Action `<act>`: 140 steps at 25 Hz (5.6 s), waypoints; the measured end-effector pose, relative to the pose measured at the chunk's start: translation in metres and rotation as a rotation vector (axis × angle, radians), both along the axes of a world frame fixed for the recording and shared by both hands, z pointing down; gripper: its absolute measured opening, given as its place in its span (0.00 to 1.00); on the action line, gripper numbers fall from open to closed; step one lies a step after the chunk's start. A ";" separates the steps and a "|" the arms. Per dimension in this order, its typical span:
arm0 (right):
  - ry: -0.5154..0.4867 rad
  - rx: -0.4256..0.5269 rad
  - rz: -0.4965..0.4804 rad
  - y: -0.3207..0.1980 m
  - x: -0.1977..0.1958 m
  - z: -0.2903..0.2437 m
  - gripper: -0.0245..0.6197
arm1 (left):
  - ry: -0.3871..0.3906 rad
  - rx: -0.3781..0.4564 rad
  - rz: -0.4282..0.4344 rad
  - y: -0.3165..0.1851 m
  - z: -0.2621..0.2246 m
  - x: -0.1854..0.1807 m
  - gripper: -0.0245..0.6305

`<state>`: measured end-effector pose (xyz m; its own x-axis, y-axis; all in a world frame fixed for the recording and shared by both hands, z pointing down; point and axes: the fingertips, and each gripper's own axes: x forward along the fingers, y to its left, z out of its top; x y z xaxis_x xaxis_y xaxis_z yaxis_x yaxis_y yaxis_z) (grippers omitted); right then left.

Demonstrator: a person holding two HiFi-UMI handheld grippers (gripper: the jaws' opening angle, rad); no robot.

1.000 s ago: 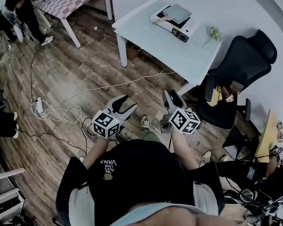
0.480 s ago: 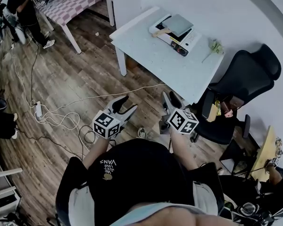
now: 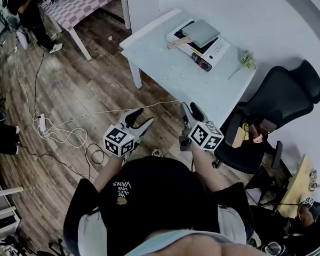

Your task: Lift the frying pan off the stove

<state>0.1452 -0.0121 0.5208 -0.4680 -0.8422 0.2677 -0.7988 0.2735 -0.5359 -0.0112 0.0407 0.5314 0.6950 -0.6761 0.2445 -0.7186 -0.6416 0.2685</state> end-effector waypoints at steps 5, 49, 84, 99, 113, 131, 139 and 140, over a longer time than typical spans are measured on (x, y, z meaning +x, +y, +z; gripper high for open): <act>0.000 -0.012 -0.007 -0.016 -0.001 0.007 0.34 | -0.003 -0.018 -0.002 -0.012 0.008 0.001 0.35; -0.022 -0.056 0.489 -0.114 -0.081 0.019 0.34 | -0.005 -0.064 0.489 -0.196 0.019 -0.086 0.35; -0.225 -0.057 0.277 -0.273 0.019 0.024 0.34 | 0.011 -0.086 0.430 -0.309 0.018 0.044 0.43; -0.603 -0.175 0.147 -0.319 0.018 0.042 0.38 | -0.030 -0.074 0.405 -0.331 0.011 0.075 0.47; -0.818 -0.285 0.066 -0.353 0.014 0.056 0.42 | -0.048 -0.106 0.381 -0.348 0.004 0.100 0.47; -0.903 -0.328 0.028 -0.380 0.004 0.064 0.42 | -0.085 -0.190 0.378 -0.360 0.019 0.110 0.46; -0.889 -0.323 0.009 -0.382 0.003 0.063 0.39 | -0.095 -0.229 0.404 -0.359 0.024 0.113 0.46; -0.889 -0.318 0.003 -0.383 0.003 0.063 0.37 | -0.099 -0.232 0.408 -0.359 0.025 0.114 0.46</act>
